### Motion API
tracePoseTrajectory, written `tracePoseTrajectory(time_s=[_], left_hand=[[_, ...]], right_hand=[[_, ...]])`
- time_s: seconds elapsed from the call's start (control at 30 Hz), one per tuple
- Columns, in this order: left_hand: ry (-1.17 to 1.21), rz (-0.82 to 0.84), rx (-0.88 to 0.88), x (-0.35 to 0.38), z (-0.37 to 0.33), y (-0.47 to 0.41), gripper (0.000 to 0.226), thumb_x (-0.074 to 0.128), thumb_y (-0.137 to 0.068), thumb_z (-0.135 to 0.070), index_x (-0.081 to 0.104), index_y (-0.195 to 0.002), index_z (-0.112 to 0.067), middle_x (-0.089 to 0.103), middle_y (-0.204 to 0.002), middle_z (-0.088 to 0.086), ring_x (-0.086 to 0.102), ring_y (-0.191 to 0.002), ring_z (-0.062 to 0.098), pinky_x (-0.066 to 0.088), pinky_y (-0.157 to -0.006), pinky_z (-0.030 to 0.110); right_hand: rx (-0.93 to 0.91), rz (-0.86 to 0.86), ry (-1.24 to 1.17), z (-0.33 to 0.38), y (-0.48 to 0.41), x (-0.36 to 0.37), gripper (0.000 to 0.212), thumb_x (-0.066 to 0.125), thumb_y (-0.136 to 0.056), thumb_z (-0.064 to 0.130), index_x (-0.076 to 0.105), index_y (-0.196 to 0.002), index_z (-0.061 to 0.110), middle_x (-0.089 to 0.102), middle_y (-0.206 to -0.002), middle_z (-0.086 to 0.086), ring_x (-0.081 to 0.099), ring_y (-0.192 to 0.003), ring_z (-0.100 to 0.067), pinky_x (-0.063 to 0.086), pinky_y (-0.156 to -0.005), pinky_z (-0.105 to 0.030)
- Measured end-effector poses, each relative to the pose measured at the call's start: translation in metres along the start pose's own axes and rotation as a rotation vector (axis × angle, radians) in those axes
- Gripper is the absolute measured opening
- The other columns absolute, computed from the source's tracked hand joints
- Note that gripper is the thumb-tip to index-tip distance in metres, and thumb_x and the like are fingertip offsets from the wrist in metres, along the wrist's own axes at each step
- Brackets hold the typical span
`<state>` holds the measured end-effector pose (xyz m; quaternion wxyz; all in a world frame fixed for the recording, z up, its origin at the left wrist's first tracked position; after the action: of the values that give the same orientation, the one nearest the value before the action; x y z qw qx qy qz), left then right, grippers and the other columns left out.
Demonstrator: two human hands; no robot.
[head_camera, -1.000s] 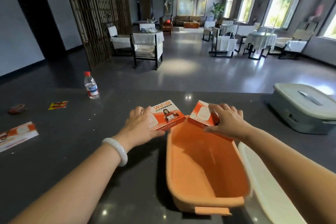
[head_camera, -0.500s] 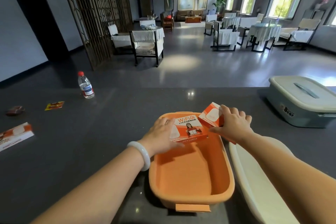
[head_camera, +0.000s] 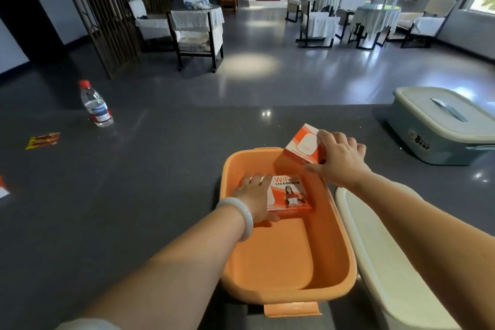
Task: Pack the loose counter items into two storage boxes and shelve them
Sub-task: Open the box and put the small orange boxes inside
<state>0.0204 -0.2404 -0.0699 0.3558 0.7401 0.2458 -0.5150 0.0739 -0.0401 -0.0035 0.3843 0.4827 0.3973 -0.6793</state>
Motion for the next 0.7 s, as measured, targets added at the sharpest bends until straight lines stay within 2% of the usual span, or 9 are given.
tracePoseTrajectory(time_s=[0.13,0.27,0.5,0.6,0.7], left_hand=[[-0.088,0.067,-0.043,0.009,0.001,-0.007,0.108,0.069,-0.080,-0.058,-0.002,-0.156,-0.030,0.008,-0.162,-0.003,0.006,-0.145,0.041,0.020,-0.116,0.051],[-0.063,0.128,-0.119,0.025,-0.003,-0.007,0.106,0.069,-0.084,-0.051,-0.007,-0.155,-0.032,-0.003,-0.163,-0.004,0.016,-0.141,0.041,0.024,-0.115,0.046],[0.046,0.039,-0.183,0.034,-0.004,-0.006,0.115,0.076,-0.081,-0.044,-0.011,-0.155,-0.030,-0.016,-0.163,0.001,0.012,-0.145,0.034,0.023,-0.117,0.043],[0.098,0.026,-0.233,0.034,-0.004,-0.005,0.118,0.079,-0.078,-0.040,-0.009,-0.155,-0.027,-0.013,-0.162,0.005,0.011,-0.145,0.034,0.022,-0.117,0.045],[0.120,0.033,-0.275,0.036,-0.003,-0.005,0.113,0.078,-0.080,-0.037,-0.004,-0.156,-0.025,-0.007,-0.162,0.005,0.013,-0.144,0.035,0.024,-0.117,0.045]], right_hand=[[-0.064,0.006,-0.030,0.000,-0.013,0.005,0.086,0.067,-0.076,0.061,0.026,-0.145,0.029,0.037,-0.145,-0.007,0.031,-0.132,-0.033,0.018,-0.110,-0.052],[-0.119,0.024,-0.038,-0.004,-0.021,0.015,0.087,0.063,-0.078,0.063,0.023,-0.147,0.030,0.037,-0.147,-0.005,0.029,-0.135,-0.031,0.015,-0.112,-0.053],[-0.144,0.021,-0.082,-0.011,-0.023,0.020,0.083,0.062,-0.081,0.062,0.025,-0.147,0.029,0.037,-0.148,-0.003,0.030,-0.136,-0.031,0.015,-0.113,-0.054],[-0.145,0.021,-0.083,-0.010,-0.022,0.020,0.082,0.062,-0.081,0.062,0.025,-0.147,0.029,0.037,-0.148,-0.003,0.029,-0.137,-0.031,0.014,-0.113,-0.053],[-0.143,0.029,-0.091,-0.010,-0.022,0.021,0.082,0.062,-0.081,0.062,0.026,-0.147,0.029,0.037,-0.148,-0.003,0.029,-0.136,-0.031,0.015,-0.113,-0.054]])
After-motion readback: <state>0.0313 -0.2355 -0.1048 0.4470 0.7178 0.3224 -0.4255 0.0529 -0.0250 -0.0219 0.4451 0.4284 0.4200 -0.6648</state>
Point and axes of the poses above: each hand's wrist, its own y-axis away from the middle knuckle, its own x-axis out of the palm, z = x × y, the point moved 1 cm from there along -y, towards the middle knuckle
